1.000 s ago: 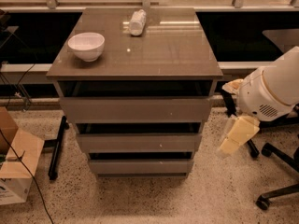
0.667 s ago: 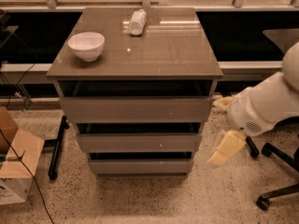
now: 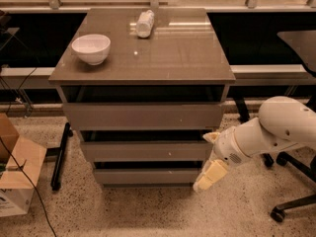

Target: Open bottom drawer

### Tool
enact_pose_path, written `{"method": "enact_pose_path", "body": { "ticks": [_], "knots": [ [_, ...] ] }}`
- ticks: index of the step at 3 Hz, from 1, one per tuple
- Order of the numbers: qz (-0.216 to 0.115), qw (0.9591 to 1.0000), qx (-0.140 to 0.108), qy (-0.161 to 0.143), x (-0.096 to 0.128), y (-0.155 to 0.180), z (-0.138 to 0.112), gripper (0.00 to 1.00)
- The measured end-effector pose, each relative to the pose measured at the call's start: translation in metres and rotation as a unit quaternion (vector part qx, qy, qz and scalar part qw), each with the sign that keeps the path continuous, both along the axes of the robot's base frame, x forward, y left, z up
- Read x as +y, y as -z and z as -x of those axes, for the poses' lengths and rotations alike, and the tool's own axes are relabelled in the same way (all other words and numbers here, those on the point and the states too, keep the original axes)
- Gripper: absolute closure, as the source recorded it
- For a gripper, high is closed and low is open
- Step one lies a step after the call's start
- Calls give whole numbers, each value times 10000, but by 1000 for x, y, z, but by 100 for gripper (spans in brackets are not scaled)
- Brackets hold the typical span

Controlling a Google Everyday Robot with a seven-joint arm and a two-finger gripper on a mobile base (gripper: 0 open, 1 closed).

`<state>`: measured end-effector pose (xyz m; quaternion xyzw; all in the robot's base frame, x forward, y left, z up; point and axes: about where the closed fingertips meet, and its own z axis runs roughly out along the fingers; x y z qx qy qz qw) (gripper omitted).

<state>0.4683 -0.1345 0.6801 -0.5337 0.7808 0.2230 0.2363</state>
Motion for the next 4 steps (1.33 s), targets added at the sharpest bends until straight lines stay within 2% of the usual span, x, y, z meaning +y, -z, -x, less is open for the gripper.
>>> {"method": "enact_pose_path", "body": {
  "ticks": [1, 2, 3, 4],
  "knots": [
    [5, 10000, -10, -2, 0, -1, 0, 0],
    [100, 9999, 54, -107, 4, 29, -6, 0],
    [80, 9994, 233, -238, -4, 86, -16, 0],
    [-388, 9974, 603, -95, -8, 135, -35, 0]
  ]
}}
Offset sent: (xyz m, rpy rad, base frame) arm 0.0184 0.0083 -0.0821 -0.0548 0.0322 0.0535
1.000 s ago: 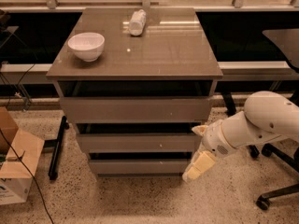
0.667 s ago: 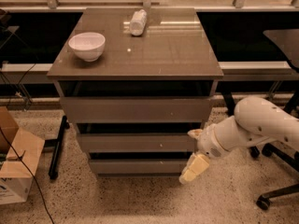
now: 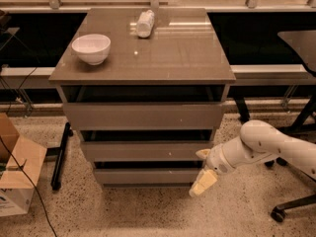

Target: Open bottom drawer

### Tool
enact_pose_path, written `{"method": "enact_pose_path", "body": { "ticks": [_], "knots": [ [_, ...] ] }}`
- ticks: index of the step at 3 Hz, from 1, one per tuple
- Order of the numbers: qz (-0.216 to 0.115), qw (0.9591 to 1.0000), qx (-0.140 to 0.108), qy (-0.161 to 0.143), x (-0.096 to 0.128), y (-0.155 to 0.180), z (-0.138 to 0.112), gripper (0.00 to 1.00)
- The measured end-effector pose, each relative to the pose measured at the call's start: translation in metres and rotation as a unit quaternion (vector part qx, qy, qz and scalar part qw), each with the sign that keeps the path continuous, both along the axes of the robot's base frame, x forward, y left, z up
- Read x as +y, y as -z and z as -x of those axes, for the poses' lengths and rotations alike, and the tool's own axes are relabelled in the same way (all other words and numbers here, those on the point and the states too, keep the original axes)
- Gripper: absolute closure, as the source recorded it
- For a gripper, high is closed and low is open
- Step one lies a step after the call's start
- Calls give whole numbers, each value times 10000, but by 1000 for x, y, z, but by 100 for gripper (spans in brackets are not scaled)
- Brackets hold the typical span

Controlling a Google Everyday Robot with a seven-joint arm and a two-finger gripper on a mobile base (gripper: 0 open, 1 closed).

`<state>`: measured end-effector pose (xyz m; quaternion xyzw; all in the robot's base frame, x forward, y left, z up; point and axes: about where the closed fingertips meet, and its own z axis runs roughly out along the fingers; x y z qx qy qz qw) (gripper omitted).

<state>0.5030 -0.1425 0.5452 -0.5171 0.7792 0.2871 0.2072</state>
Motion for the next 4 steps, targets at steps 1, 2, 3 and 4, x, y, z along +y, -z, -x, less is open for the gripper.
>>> {"method": "enact_pose_path", "body": {
  "ticks": [1, 2, 3, 4],
  "knots": [
    [-98, 9998, 154, 25, 3, 21, 1, 0],
    [-36, 9999, 77, 56, 5, 32, -3, 0],
    [37, 9999, -23, 111, 4, 68, -11, 0],
    [-51, 9994, -59, 340, 7, 111, -22, 0]
  ]
}}
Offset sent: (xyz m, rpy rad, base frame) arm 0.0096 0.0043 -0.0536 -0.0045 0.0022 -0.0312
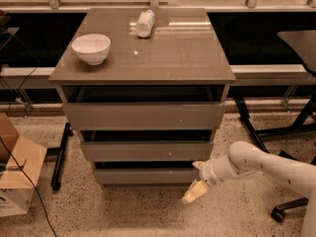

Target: Open bottom drawer

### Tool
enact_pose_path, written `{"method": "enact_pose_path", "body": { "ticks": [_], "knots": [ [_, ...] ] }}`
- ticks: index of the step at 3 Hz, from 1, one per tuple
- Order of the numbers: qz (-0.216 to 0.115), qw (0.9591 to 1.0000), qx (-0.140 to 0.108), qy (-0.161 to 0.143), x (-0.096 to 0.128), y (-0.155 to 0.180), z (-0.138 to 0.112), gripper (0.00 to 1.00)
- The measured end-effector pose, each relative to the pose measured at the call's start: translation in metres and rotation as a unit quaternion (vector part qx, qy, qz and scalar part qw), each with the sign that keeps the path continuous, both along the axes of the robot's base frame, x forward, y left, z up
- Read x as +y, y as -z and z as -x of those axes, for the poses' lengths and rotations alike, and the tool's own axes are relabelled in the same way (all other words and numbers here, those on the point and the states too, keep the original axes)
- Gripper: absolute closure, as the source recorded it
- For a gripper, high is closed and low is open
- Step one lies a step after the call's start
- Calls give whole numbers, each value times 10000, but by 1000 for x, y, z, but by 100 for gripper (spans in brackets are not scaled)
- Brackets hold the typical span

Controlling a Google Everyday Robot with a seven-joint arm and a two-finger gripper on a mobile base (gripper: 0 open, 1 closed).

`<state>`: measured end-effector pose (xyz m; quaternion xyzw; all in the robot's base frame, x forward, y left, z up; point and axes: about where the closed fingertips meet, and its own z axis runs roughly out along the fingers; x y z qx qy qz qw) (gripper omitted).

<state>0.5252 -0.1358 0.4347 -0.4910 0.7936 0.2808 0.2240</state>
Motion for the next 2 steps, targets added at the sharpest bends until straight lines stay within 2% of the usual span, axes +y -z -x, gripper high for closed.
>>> {"method": "enact_pose_path", "body": {
  "ticks": [2],
  "knots": [
    [-291, 9987, 78, 403, 1, 73, -20, 0]
  ]
}}
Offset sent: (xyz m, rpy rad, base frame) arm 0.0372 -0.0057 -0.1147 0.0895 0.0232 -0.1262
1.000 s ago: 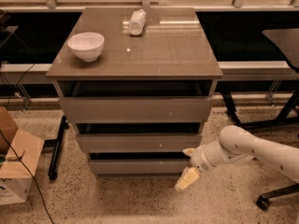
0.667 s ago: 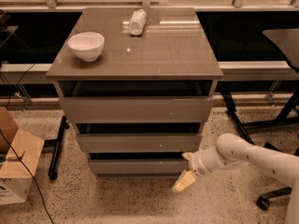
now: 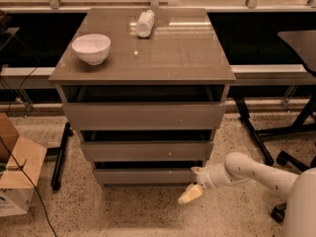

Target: Open bottom drawer

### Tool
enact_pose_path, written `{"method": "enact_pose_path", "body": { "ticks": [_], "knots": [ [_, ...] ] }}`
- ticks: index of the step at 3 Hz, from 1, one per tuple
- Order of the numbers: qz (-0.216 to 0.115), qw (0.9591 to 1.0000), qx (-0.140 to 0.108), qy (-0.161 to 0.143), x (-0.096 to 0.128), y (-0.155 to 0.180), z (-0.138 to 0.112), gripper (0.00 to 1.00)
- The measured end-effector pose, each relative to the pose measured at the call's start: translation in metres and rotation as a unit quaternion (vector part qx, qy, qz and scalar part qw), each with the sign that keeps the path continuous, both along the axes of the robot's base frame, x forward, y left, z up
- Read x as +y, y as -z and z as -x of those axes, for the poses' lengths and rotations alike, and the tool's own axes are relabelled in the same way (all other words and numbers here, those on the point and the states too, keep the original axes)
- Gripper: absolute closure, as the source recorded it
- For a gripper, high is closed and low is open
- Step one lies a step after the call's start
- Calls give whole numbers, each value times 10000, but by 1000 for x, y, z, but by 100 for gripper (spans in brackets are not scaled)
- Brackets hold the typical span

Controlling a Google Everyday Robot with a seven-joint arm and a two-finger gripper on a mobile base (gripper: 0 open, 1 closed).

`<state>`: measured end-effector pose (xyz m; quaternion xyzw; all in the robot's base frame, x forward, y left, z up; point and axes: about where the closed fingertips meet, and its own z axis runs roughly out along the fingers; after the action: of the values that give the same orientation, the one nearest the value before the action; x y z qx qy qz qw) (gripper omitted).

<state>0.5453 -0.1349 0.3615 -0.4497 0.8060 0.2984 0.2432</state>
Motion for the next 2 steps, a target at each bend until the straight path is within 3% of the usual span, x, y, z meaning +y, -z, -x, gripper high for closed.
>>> {"method": "enact_pose_path", "body": {
  "ticks": [1, 2],
  "knots": [
    [-66, 9997, 110, 209, 1, 20, -20, 0],
    [-70, 9997, 98, 224, 1, 21, -22, 0]
  ]
}}
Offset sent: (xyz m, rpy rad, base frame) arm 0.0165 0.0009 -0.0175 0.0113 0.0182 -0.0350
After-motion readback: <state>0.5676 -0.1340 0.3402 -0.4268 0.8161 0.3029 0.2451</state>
